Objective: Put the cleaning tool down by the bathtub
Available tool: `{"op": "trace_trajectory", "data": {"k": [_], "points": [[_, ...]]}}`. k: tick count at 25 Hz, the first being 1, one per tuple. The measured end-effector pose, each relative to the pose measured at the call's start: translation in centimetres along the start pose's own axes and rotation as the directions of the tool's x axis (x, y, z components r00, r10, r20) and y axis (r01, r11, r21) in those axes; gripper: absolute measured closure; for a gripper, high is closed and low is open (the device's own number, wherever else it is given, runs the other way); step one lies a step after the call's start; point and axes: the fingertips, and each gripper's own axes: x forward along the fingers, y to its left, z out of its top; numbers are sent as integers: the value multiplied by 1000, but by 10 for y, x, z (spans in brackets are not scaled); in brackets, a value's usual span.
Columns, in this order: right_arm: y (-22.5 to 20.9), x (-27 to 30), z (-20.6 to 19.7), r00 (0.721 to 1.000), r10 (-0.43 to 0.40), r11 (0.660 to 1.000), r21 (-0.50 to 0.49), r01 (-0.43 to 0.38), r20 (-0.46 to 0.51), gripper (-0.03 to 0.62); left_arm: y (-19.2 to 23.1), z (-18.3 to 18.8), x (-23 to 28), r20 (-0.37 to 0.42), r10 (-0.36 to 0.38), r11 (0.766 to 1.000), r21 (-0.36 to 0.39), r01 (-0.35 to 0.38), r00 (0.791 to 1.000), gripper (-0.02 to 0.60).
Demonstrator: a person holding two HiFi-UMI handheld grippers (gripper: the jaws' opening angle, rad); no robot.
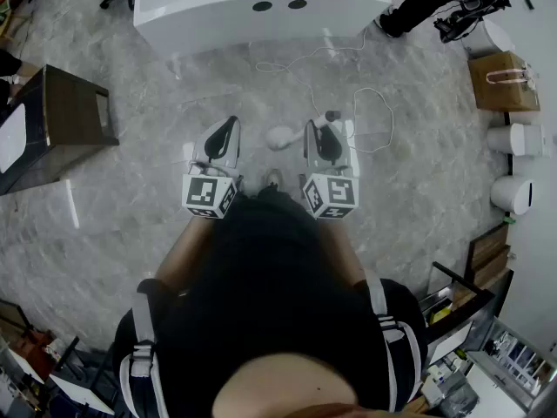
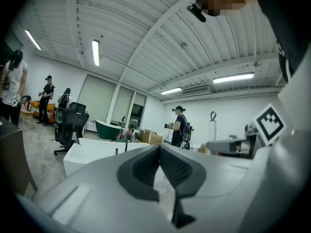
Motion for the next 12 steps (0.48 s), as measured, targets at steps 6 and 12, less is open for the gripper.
{"op": "trace_trajectory", "data": {"k": [6, 12], "points": [[-7, -2, 2, 1000, 0, 1000, 1, 0, 4, 508, -7, 0, 4, 0, -3, 1000, -1, 3, 1000, 572], [-19, -9, 1, 1000, 11, 1000, 6, -11, 8, 508, -22, -1, 9, 0, -5, 1000, 2, 5, 1000, 572]]}}
